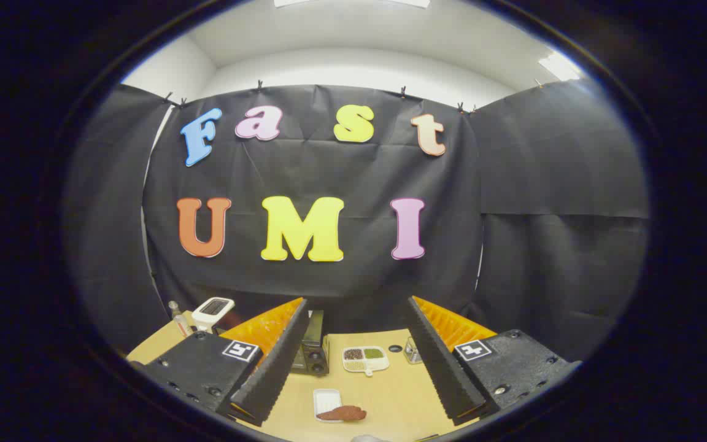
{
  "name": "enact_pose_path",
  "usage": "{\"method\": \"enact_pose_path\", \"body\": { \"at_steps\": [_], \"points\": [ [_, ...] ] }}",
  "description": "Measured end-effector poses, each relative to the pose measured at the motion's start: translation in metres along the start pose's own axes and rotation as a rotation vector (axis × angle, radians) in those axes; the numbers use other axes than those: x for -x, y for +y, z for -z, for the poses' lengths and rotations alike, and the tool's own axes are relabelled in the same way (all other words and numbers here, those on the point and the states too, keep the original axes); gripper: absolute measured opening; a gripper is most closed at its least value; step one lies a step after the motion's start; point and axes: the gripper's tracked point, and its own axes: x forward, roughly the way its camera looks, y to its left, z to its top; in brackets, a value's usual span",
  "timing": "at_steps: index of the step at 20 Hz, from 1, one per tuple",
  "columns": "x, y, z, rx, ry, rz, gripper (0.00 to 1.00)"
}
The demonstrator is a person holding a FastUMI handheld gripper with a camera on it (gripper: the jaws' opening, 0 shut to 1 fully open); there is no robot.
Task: Open the toaster oven, put the food inside, and close the toaster oven door.
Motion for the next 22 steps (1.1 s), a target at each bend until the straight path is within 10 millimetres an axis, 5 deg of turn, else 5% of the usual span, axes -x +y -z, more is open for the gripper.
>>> {"method": "enact_pose_path", "body": {
  "at_steps": [16,22],
  "points": [
    [-0.027,0.028,0.022,0.011,0.020,0.002,1.00],
    [-0.078,0.091,0.063,0.051,0.064,-0.047,1.00]
  ]
}}
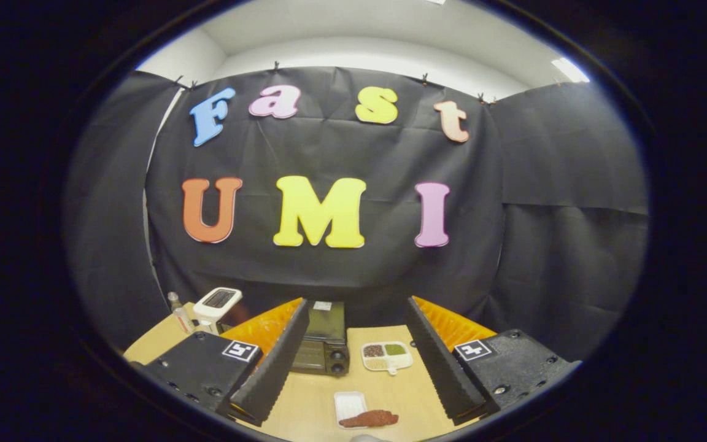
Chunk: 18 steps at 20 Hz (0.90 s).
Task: Open the toaster oven, put the food inside, and close the toaster oven door.
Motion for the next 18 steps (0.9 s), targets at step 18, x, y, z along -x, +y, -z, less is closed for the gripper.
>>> {"method": "enact_pose_path", "body": {
  "at_steps": [18],
  "points": [
    [-0.208,0.172,0.180,-0.020,0.254,-0.052,1.00]
  ]
}}
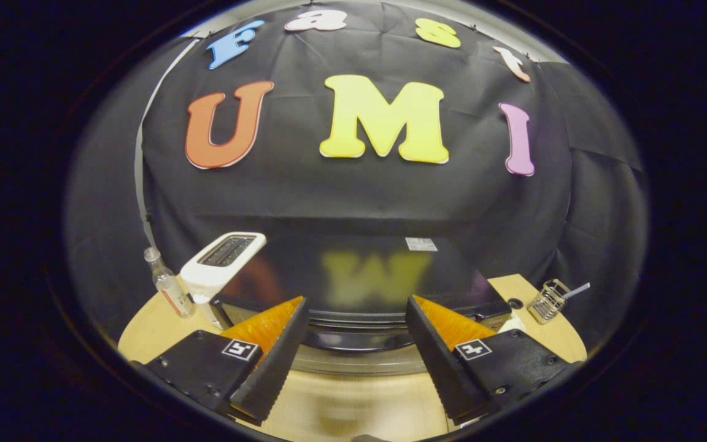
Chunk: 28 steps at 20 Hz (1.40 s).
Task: Open the toaster oven, put the food inside, and close the toaster oven door.
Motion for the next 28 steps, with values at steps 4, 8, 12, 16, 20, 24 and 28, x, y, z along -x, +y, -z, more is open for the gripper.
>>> {"method": "enact_pose_path", "body": {
  "at_steps": [4,8,12,16,20,24,28],
  "points": [
    [0.001,-0.003,0.008,-0.033,0.018,0.004,1.00],
    [0.015,-0.001,0.017,-0.043,0.042,-0.003,1.00],
    [0.037,-0.002,0.032,-0.042,0.046,-0.015,1.00],
    [0.059,-0.002,0.051,-0.047,0.060,-0.011,1.00],
    [0.078,-0.002,0.073,-0.043,0.080,-0.016,1.00],
    [0.092,-0.002,0.094,-0.044,0.101,-0.042,1.00],
    [0.100,-0.004,0.115,-0.042,0.137,-0.058,1.00]
  ]
}}
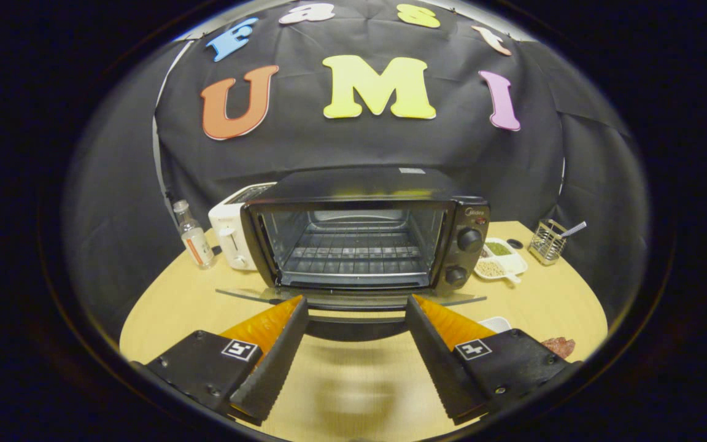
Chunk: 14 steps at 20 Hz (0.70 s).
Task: Open the toaster oven, put the food inside, and close the toaster oven door.
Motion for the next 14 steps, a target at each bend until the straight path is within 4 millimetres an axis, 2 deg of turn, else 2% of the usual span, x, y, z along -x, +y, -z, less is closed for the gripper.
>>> {"method": "enact_pose_path", "body": {
  "at_steps": [8,14],
  "points": [
    [0.011,-0.003,0.037,0.055,0.060,0.014,1.00],
    [0.006,-0.003,0.081,0.005,0.176,-0.007,1.00]
  ]
}}
